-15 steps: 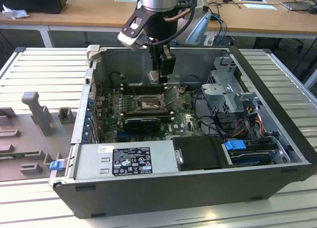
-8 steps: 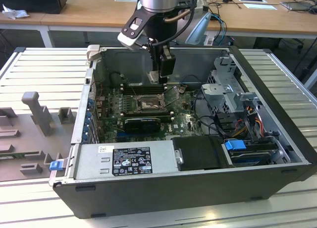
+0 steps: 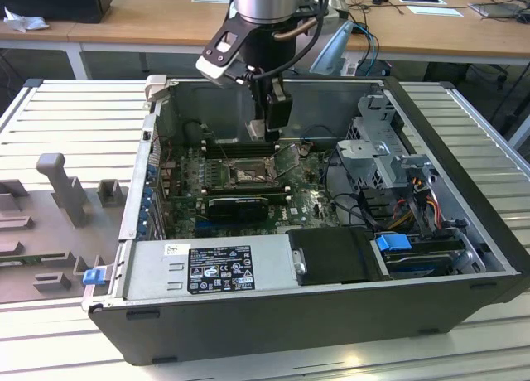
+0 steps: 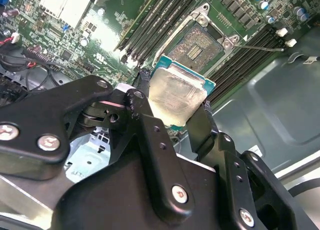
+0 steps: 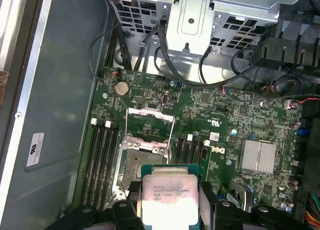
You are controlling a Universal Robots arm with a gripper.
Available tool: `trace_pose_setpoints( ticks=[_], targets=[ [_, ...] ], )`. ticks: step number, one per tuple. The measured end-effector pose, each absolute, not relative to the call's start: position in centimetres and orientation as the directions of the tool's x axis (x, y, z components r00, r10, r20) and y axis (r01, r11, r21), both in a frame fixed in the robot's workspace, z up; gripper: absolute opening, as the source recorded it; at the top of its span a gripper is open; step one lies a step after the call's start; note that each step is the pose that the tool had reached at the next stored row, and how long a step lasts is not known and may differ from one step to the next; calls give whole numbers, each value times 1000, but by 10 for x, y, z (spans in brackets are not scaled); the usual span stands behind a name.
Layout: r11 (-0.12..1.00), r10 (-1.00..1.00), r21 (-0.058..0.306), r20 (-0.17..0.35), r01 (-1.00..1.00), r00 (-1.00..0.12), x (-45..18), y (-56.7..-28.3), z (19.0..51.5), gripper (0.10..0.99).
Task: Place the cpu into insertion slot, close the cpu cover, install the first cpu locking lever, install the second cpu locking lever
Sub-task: 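Place the cpu into insertion slot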
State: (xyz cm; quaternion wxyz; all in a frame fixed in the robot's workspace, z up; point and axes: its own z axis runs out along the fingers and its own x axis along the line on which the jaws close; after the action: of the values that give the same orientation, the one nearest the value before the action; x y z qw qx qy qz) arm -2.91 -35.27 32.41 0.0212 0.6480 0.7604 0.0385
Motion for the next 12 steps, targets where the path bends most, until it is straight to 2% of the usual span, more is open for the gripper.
trace_pose_setpoints(
  ticks=[7,12],
  targets=[
    [73,997,86,18,994,-75,-29,-353,317,541],
    [71,997,86,18,994,-73,-29,-353,315,541]
  ],
)
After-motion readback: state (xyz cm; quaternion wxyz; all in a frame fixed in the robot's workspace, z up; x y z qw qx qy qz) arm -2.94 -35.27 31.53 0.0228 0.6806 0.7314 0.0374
